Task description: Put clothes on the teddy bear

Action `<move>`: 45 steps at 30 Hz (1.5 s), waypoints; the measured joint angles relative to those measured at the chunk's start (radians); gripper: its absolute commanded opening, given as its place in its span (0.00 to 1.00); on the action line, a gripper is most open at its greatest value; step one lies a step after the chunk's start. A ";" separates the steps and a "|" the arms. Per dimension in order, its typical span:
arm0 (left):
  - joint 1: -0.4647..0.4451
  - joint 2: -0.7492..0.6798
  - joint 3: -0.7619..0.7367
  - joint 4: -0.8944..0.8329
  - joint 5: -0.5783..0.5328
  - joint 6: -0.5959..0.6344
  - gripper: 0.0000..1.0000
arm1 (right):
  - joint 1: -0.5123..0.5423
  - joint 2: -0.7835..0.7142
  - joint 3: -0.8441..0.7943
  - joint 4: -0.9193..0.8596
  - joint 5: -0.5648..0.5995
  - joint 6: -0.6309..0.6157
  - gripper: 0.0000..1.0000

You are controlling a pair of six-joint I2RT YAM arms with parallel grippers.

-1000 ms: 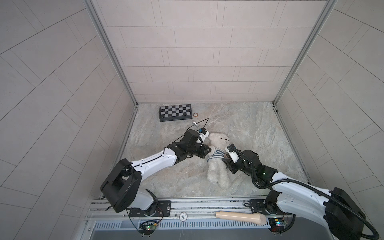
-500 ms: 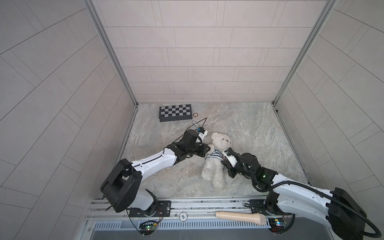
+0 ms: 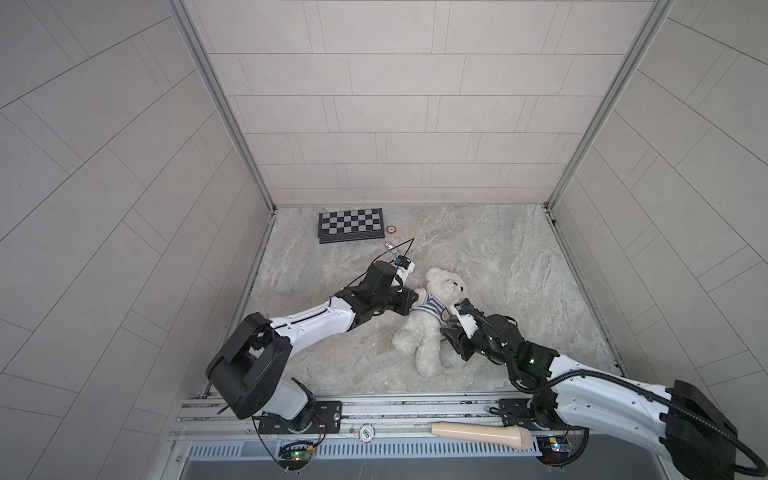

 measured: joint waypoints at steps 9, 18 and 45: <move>0.000 0.006 -0.001 0.000 -0.039 0.035 0.00 | -0.133 -0.097 -0.004 -0.129 0.080 0.147 0.49; 0.004 0.036 0.005 -0.013 -0.077 0.054 0.00 | -0.162 0.042 -0.004 -0.182 0.025 0.195 0.50; 0.004 0.055 0.015 -0.013 -0.079 0.050 0.01 | -0.164 0.180 0.009 -0.043 -0.122 0.151 0.03</move>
